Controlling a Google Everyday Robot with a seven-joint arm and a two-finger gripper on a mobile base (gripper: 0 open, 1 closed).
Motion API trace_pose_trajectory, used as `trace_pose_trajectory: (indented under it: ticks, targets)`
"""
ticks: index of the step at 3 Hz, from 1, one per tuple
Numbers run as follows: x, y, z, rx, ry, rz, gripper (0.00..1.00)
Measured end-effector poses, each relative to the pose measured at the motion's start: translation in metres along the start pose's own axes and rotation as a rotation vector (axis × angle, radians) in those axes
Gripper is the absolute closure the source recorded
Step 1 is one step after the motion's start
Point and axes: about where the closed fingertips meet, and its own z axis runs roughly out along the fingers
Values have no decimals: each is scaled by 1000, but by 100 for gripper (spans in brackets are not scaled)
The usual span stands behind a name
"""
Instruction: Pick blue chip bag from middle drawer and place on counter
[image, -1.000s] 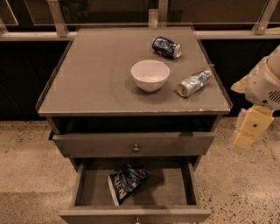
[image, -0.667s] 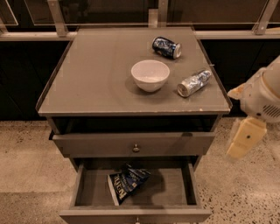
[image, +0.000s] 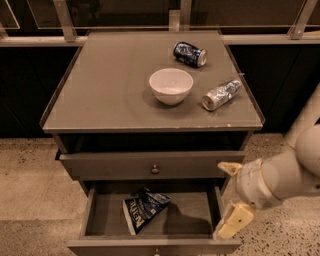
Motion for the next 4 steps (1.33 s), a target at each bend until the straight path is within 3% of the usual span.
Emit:
trace_pose_trajectory:
  ticks: [1, 2, 3, 4]
  targets:
    - [6, -8, 27, 6, -62, -23, 0]
    - [12, 4, 23, 61, -70, -9, 0]
    - [46, 24, 62, 71, -81, 71, 0]
    - [80, 34, 116, 20, -102, 165, 0]
